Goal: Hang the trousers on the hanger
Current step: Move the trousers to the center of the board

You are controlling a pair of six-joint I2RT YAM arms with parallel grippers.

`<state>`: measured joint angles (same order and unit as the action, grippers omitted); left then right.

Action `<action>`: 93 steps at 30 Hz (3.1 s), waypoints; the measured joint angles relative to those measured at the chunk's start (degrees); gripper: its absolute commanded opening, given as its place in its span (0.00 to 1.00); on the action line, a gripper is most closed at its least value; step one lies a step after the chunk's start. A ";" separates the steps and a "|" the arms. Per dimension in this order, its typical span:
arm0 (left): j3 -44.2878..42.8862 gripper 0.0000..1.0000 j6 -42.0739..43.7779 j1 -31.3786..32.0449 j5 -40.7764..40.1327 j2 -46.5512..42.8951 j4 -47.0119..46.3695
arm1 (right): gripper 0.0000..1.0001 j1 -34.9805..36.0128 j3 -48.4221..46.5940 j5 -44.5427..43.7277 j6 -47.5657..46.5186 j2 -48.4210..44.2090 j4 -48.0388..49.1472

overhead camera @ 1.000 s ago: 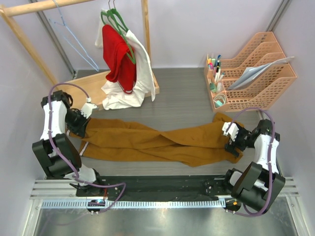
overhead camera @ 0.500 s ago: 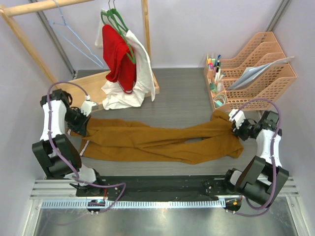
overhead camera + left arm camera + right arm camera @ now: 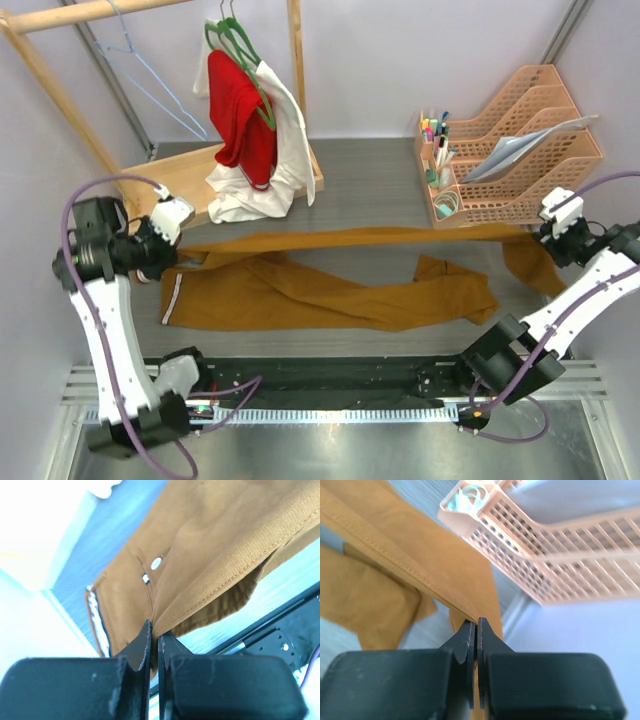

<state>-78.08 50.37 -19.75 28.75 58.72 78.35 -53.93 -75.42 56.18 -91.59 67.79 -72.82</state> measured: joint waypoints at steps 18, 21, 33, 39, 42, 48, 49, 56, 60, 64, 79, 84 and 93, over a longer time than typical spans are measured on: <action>-8.15 0.56 -12.70 3.58 -15.32 24.87 -6.12 | 0.55 29.99 10.75 -17.05 15.13 10.43 31.52; -10.97 0.86 -15.32 4.85 -19.82 28.76 -9.73 | 0.79 31.08 9.14 -22.95 20.87 12.94 35.32; 1.38 0.85 -13.97 4.74 -18.45 13.05 -4.37 | 0.72 16.72 5.16 -31.67 12.59 10.36 5.25; 15.91 0.91 -13.84 4.74 -17.90 11.30 -2.25 | 0.91 17.77 16.31 -31.50 15.52 9.62 2.21; 18.80 0.92 -14.23 4.72 -18.84 13.35 -2.25 | 0.96 22.60 23.98 -32.17 20.83 8.15 6.36; 19.91 0.88 -15.30 4.72 -21.42 17.64 -4.42 | 0.86 31.34 33.16 -35.98 28.50 5.68 17.79; 20.26 0.86 -15.43 4.72 -22.03 18.56 -5.03 | 0.75 32.15 34.23 -36.81 29.51 6.01 19.89; 23.69 0.87 -15.93 4.70 -28.74 27.34 -13.90 | 0.01 33.57 34.67 -41.20 34.34 10.16 28.15; 24.57 0.75 -16.41 4.68 -32.74 31.87 -20.15 | 0.01 33.73 29.75 -41.75 34.69 10.19 24.65; 24.61 0.37 -17.00 4.68 -34.73 36.74 -23.91 | 0.01 33.86 20.52 -42.58 33.31 7.87 17.22; 9.49 0.00 -10.99 -7.48 -34.34 38.66 -17.86 | 0.80 37.97 8.04 -53.48 25.31 8.87 -4.20; 4.24 0.00 -9.29 -9.66 -37.03 38.60 -17.55 | 0.80 31.50 8.28 -51.93 23.34 9.49 -3.98; 6.49 0.00 -9.25 -9.51 -37.40 38.62 -16.74 | 0.70 5.86 14.27 -42.36 14.49 19.30 -2.38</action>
<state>-71.59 41.12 -29.26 -8.64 97.34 61.60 -48.07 -61.14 13.82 -77.10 87.09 -75.20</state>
